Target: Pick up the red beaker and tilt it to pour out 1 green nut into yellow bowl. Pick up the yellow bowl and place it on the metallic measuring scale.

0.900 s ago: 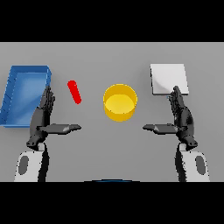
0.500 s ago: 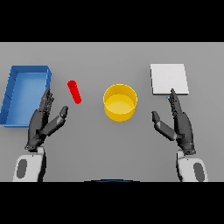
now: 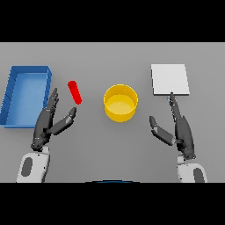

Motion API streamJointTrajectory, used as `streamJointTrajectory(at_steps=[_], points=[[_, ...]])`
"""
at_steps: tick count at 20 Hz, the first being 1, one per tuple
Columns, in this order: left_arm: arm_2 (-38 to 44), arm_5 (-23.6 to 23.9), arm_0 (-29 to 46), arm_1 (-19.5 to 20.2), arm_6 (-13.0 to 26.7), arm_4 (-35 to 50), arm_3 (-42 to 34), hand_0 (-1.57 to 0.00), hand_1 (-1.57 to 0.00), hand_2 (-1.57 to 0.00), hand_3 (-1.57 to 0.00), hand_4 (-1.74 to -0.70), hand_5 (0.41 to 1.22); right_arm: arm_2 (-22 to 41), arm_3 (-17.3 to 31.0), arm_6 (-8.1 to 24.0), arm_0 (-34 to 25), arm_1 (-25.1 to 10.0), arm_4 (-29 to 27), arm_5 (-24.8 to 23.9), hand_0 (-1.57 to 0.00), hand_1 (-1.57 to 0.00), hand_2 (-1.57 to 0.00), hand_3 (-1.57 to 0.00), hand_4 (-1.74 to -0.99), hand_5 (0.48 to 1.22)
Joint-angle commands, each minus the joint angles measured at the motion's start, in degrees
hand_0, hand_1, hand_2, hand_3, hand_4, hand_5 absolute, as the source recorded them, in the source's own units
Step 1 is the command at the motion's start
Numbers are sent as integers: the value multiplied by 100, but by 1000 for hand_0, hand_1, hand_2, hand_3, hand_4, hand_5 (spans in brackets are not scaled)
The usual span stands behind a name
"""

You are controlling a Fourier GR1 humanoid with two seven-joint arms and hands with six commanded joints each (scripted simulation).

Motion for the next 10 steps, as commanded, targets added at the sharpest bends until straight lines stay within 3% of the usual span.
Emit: streamJointTrajectory(at_steps=[1, 2, 7, 10], points=[[56, -22, -152, 28, -83, 21, 209, 1, 1, 1, 1, -1116, 627, -8, -36, -74, 62, 16, -72, 30, 1, 1, 1, 1, -1143, 650], [89, -3, -289, 2, -204, 18, 425, 1, 1, 1, 1, -1130, 633, -47, 11, 43, -13, 31, -142, 49, 1, 1, 1, 1, -1160, 651], [331, 209, -1186, -54, -270, -43, 1462, 1, 1, 1, 1, -1150, 632, -52, 40, -29, -19, 60, -260, 140, 1, 1, 1, 1, -1213, 664], [470, 271, -1519, -93, -517, -9, 2005, 1, 1, 1, 1, -1163, 631, -44, -9, -53, 1, 74, -253, 117, 1, 1, 1, 1, -1230, 666]])
